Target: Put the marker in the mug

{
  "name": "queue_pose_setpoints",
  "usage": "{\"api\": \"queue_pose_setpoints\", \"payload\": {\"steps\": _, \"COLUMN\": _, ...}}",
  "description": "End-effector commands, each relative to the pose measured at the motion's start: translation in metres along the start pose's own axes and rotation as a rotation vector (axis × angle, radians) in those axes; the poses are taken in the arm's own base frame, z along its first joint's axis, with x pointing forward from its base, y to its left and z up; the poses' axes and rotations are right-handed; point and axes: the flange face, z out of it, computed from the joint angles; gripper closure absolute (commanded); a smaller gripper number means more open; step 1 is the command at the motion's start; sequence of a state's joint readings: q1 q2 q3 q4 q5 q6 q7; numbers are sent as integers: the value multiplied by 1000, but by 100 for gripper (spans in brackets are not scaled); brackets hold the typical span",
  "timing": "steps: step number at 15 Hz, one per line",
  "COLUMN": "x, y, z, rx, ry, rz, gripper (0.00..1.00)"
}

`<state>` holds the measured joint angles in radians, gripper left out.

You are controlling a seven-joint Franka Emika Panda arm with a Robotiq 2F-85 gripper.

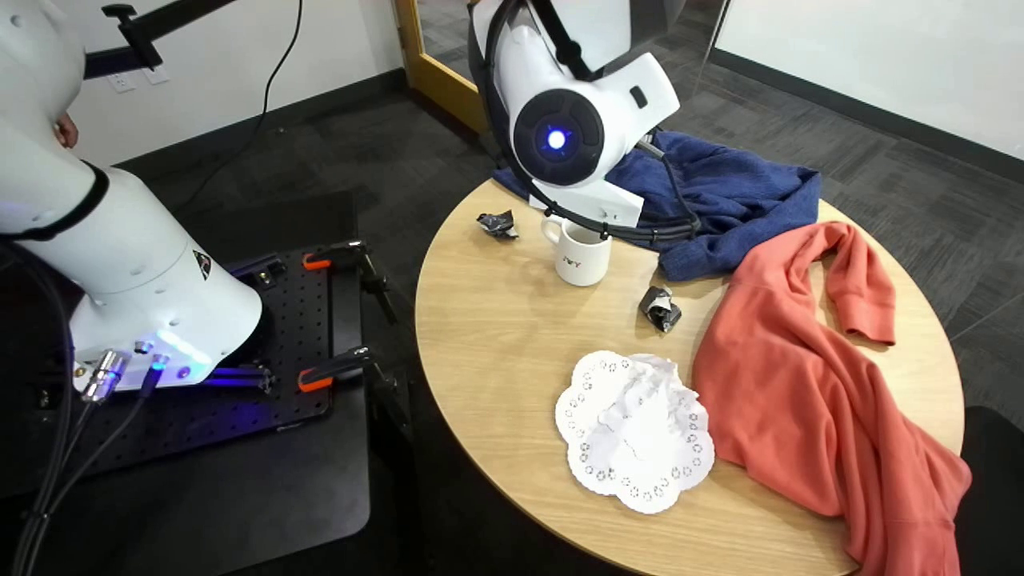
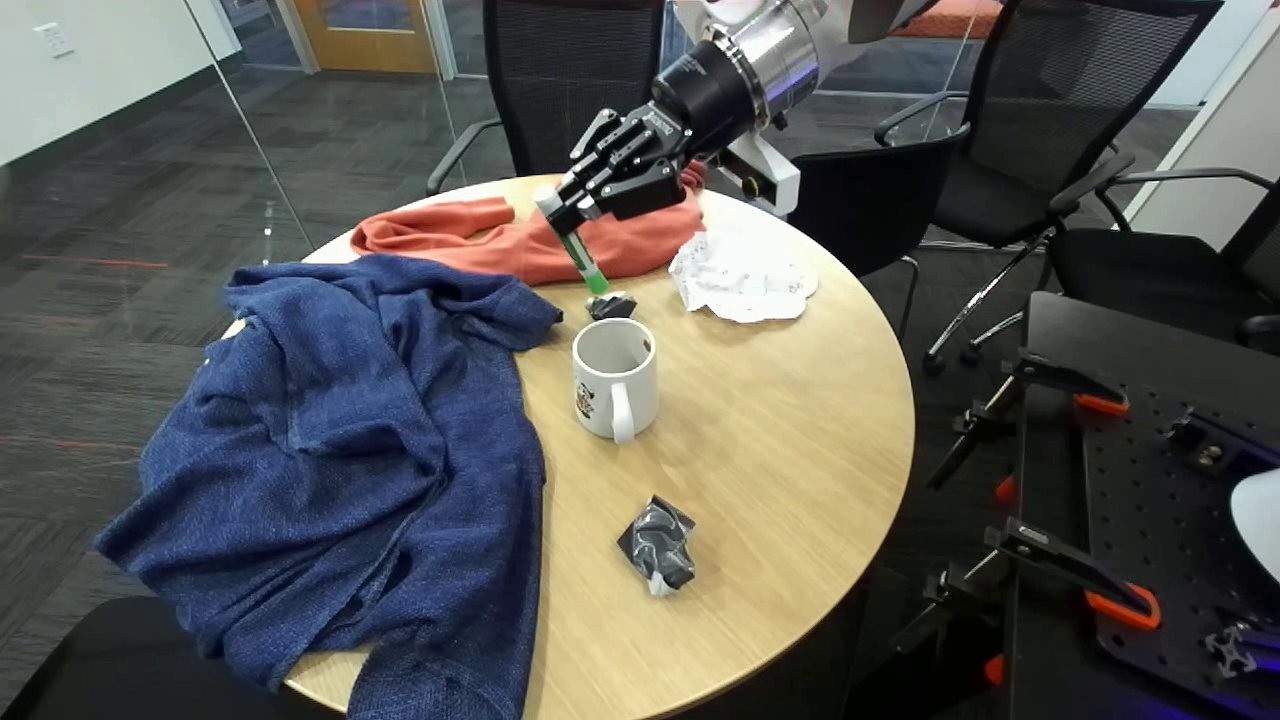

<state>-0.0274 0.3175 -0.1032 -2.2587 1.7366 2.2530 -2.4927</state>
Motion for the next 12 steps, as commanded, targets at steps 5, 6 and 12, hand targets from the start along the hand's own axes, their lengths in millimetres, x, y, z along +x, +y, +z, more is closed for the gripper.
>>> {"api": "queue_pose_setpoints", "payload": {"steps": 5, "x": -31, "y": 17, "z": 13, "rx": -15, "ry": 13, "rz": 34, "gripper": 95}}
{"api": "queue_pose_setpoints", "payload": {"steps": 6, "x": -35, "y": 18, "z": 14, "rx": -17, "ry": 12, "rz": 42, "gripper": 95}}
{"api": "queue_pose_setpoints", "payload": {"steps": 12, "x": -58, "y": 19, "z": 20, "rx": -27, "ry": 7, "rz": 91, "gripper": 95}}
